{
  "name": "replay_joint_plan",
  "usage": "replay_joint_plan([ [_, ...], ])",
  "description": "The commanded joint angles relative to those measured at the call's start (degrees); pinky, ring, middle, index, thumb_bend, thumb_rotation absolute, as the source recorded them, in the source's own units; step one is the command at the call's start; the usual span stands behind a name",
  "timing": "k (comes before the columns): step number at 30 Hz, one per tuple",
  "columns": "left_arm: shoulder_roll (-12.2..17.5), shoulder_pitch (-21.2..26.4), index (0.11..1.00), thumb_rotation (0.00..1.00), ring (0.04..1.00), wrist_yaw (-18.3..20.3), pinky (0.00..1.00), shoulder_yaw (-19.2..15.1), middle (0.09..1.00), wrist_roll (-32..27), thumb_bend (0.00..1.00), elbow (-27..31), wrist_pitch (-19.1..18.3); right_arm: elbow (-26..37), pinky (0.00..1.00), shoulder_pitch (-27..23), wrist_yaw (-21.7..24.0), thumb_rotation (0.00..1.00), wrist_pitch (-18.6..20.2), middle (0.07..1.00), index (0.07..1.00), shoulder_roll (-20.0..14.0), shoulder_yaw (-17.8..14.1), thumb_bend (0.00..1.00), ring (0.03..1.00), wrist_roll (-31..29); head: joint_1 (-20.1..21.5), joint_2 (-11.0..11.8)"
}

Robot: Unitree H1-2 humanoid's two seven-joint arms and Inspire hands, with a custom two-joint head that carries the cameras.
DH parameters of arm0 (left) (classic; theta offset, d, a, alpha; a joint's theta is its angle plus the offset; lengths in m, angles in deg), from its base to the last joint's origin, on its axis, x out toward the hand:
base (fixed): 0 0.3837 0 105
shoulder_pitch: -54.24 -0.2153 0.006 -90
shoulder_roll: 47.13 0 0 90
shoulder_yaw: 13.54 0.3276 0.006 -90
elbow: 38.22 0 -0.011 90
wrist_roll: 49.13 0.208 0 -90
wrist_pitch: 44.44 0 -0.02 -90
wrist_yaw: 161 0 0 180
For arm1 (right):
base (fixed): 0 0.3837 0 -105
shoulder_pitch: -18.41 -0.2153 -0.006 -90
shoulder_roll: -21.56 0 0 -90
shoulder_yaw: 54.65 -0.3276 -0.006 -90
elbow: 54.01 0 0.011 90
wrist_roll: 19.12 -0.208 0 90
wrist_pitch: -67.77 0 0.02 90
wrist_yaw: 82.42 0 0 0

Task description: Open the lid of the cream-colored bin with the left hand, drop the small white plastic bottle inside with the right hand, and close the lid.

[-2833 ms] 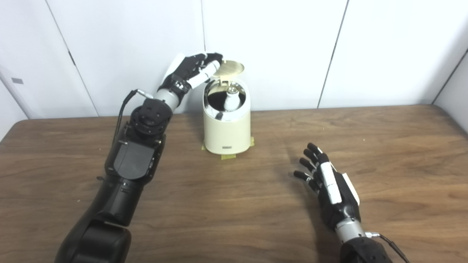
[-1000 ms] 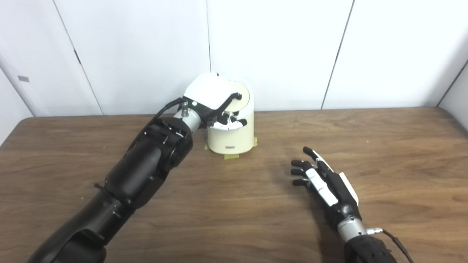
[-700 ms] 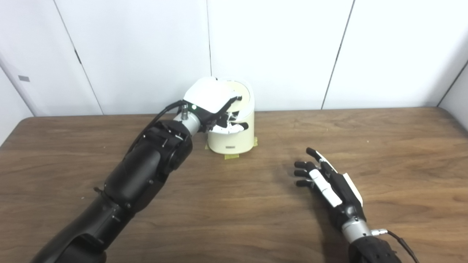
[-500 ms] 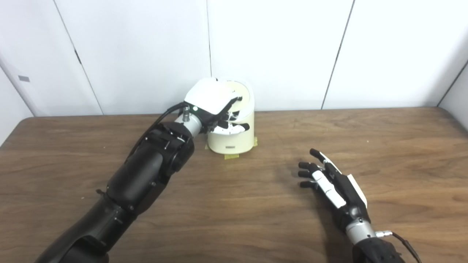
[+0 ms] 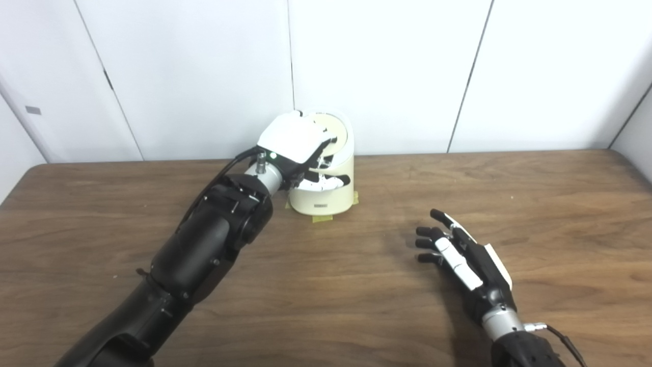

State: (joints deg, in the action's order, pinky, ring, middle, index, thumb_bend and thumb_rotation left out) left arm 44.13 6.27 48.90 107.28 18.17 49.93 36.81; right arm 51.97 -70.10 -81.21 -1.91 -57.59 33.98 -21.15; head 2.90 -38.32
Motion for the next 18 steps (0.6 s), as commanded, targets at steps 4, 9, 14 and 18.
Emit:
replay_joint_plan([
  [4,0.3,-1.6,0.883,0.75,0.934,3.0,0.99,0.5,0.902,-1.0,0.53,-1.0,0.4,2.5,0.63,-1.1,-0.1,0.66,-0.1,0.738,0.861,0.0,0.0,0.56,0.729,0.5,-0.2,-0.1],
  [9,0.4,-1.9,0.883,0.77,0.94,3.5,0.99,0.5,0.905,-1.6,0.52,-1.0,0.7,2.6,0.64,-1.6,0.1,0.66,0.4,0.73,0.862,0.1,0.0,0.55,0.729,0.2,-0.1,-0.2],
  [14,0.6,-2.6,0.889,0.77,0.93,4.0,0.98,0.5,0.909,-2.7,0.52,-0.7,1.0,2.5,0.64,-1.7,0.2,0.66,0.4,0.727,0.861,0.1,-0.4,0.57,0.725,-0.5,0.2,-0.3],
  [18,0.7,-3.2,0.891,0.79,0.93,4.4,0.95,1.0,0.912,-2.6,0.52,-0.5,1.0,3.1,0.63,-1.5,0.2,0.66,0.8,0.725,0.86,-0.2,-0.2,0.56,0.722,0.0,0.2,-0.5],
])
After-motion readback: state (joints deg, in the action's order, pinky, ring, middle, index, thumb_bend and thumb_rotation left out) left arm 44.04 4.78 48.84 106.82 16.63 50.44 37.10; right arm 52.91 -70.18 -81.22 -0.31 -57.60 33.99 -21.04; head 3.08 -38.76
